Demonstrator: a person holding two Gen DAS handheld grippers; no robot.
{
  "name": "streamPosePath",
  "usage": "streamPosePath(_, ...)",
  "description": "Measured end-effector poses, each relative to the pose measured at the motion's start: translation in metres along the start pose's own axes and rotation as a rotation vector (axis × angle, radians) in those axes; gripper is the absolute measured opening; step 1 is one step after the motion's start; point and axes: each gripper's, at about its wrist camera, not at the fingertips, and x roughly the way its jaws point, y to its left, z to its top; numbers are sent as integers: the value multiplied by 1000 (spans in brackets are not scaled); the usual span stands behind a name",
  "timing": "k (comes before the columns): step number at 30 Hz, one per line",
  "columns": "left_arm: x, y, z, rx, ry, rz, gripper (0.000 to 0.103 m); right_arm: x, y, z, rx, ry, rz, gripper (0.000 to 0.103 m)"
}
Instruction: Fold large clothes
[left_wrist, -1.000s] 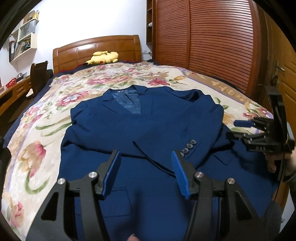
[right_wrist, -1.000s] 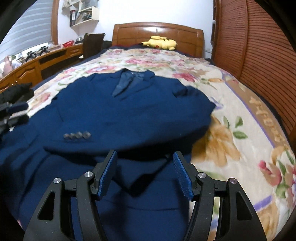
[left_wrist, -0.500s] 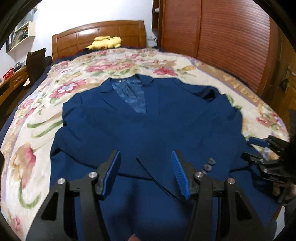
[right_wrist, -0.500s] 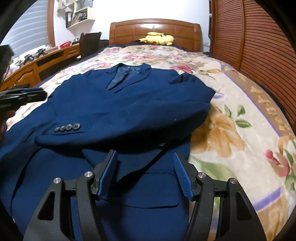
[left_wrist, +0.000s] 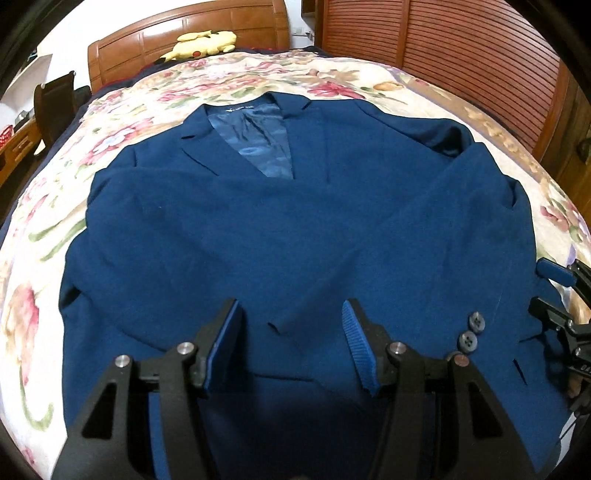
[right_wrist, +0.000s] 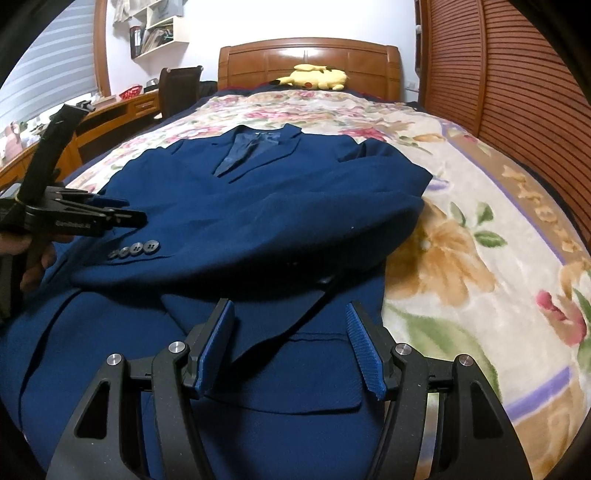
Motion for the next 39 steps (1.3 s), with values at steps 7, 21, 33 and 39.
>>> streamPosePath(7,2,0,-5,-1,5,-41,56,0,1,0,-2,-3,-1,64)
streamPosePath(21,-39,3,-7,12,-116,-86,0,0,0,-1,-4,1,-3,64)
streamPosePath(33,-152,36,42,-33,-369,-40,0,3,-1,0,-11,8,-9,64)
streamPosePath(39,-189,79,44,-75,-422,44,0,4,-1,0,-14,13,-10,64)
